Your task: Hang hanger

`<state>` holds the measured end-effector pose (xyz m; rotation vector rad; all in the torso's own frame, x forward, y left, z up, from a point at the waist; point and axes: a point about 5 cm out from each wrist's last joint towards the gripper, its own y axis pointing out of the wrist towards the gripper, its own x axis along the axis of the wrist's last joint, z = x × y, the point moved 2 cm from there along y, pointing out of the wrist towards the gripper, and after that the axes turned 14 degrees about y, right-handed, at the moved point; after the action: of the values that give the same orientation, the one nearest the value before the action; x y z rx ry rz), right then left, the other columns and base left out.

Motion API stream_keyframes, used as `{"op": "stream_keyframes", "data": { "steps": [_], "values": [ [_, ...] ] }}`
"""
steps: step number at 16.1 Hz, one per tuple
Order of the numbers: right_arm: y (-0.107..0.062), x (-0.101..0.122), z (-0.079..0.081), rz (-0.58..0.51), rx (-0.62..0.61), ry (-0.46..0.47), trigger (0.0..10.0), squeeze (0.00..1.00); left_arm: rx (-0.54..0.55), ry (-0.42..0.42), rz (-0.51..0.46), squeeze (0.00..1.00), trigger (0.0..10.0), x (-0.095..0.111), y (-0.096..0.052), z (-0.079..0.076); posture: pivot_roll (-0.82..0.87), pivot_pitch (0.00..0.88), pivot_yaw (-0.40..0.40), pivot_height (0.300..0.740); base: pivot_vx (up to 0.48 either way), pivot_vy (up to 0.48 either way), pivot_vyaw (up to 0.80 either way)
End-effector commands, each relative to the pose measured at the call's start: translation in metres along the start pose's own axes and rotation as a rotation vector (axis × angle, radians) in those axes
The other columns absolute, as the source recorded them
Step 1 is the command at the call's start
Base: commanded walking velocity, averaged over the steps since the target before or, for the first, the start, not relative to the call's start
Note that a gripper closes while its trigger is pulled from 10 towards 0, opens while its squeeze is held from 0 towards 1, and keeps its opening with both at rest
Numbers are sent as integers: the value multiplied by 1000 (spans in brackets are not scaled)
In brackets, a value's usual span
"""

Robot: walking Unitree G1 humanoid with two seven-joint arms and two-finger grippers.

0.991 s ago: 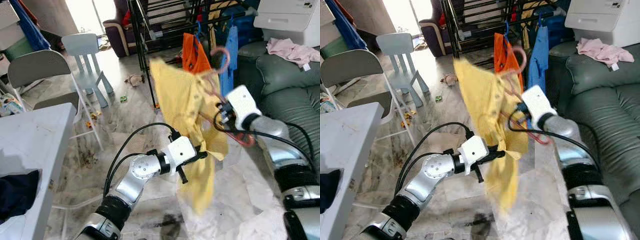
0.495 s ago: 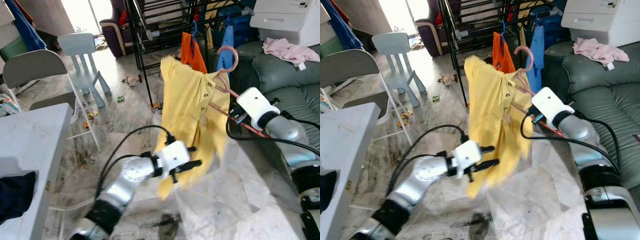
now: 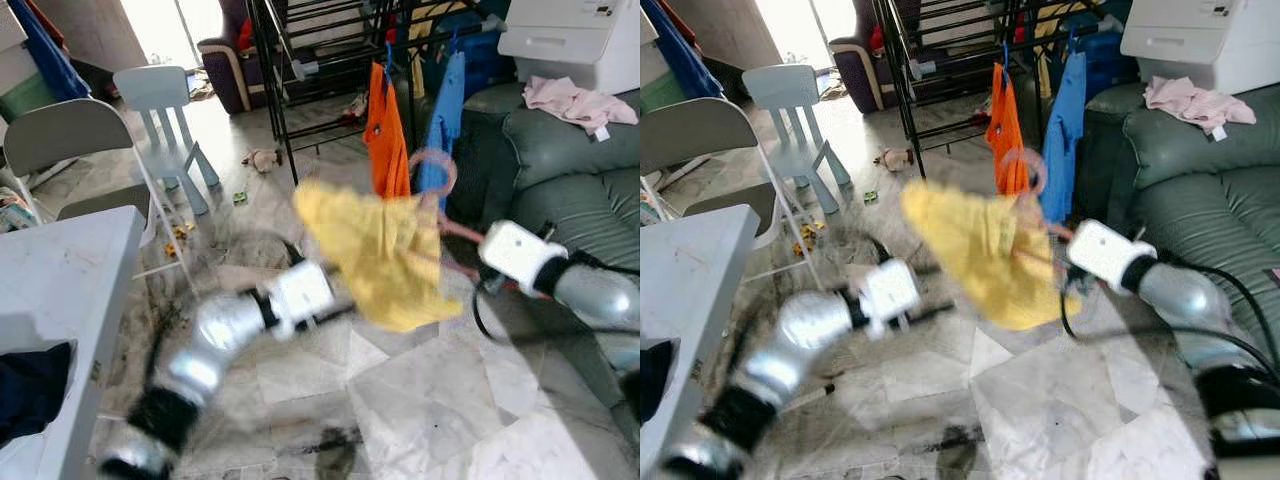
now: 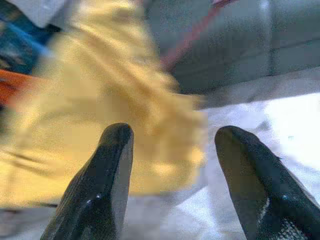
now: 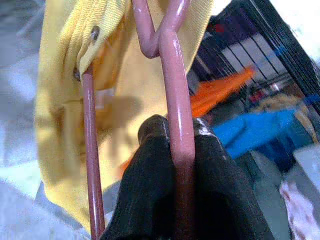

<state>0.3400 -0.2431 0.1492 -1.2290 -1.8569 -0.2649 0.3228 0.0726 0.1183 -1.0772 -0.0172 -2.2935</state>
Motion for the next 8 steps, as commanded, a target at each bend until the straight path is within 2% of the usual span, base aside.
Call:
{"op": "stream_keyframes", "data": {
  "steps": [1,3,5,6,8],
  "values": [
    [-1,15,3,-82,52,-70,10000,0,20,31,44,1000,10000,-11,-9,11,-173,0,119,740,0,0,0],
    [-8,12,5,-75,91,-139,10000,0,38,74,50,1000,10000,-12,-12,25,-175,0,124,740,0,0,0],
    [-13,17,1,-120,88,-187,10000,0,19,111,65,1000,10000,-14,-12,34,-176,0,130,740,0,0,0],
    [-12,22,-1,-138,77,-211,10000,0,-5,136,78,1000,10000,-17,-11,32,-177,0,133,740,0,0,0],
    [-9,34,-4,-189,58,-247,10000,0,-53,136,83,1000,10000,-21,-6,28,-177,0,139,740,0,0,0]
  ]
}}
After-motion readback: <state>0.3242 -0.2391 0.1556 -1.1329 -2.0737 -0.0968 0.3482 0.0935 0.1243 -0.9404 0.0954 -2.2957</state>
